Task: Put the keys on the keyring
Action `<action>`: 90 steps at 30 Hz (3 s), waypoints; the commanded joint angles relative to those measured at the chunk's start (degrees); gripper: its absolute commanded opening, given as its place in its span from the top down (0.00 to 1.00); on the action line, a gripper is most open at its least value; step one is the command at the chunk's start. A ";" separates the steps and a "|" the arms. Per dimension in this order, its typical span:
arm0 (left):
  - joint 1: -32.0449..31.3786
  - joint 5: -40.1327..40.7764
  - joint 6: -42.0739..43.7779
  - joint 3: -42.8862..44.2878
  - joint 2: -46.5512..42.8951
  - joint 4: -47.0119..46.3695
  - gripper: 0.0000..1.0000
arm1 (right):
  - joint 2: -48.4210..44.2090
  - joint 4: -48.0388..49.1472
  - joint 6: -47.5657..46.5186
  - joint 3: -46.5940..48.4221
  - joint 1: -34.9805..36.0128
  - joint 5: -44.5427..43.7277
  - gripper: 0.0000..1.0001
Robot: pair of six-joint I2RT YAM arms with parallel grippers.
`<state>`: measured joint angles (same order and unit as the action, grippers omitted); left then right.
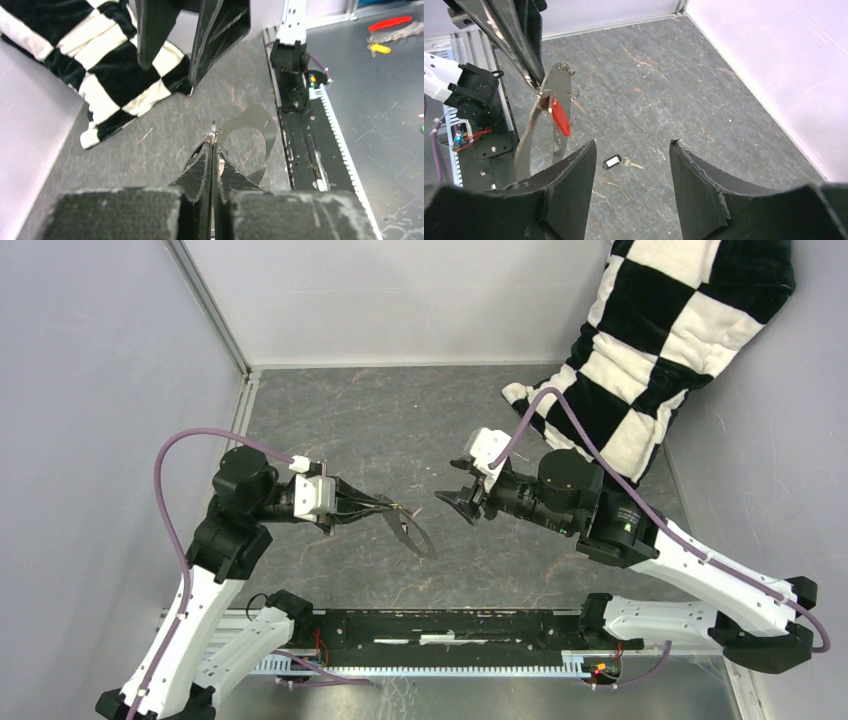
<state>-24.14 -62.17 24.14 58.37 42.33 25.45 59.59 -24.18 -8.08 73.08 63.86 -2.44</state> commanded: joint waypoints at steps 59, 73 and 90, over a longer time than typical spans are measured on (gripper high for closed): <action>-0.25 -6.22 -2.60 6.14 3.71 1.43 0.98 | 4.24 14.80 0.23 -3.55 10.80 3.08 1.00; -0.21 8.69 -8.72 1.18 -0.04 -11.57 0.98 | -0.72 11.68 2.41 -6.71 10.76 -9.17 0.02; -0.23 16.62 1.97 -0.98 1.82 -1.16 0.69 | 2.11 13.48 4.73 -21.56 10.15 -10.53 0.02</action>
<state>-24.25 -48.01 18.06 56.99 41.76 15.88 60.47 -12.38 -3.68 58.76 74.50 -12.14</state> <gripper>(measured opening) 0.131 0.979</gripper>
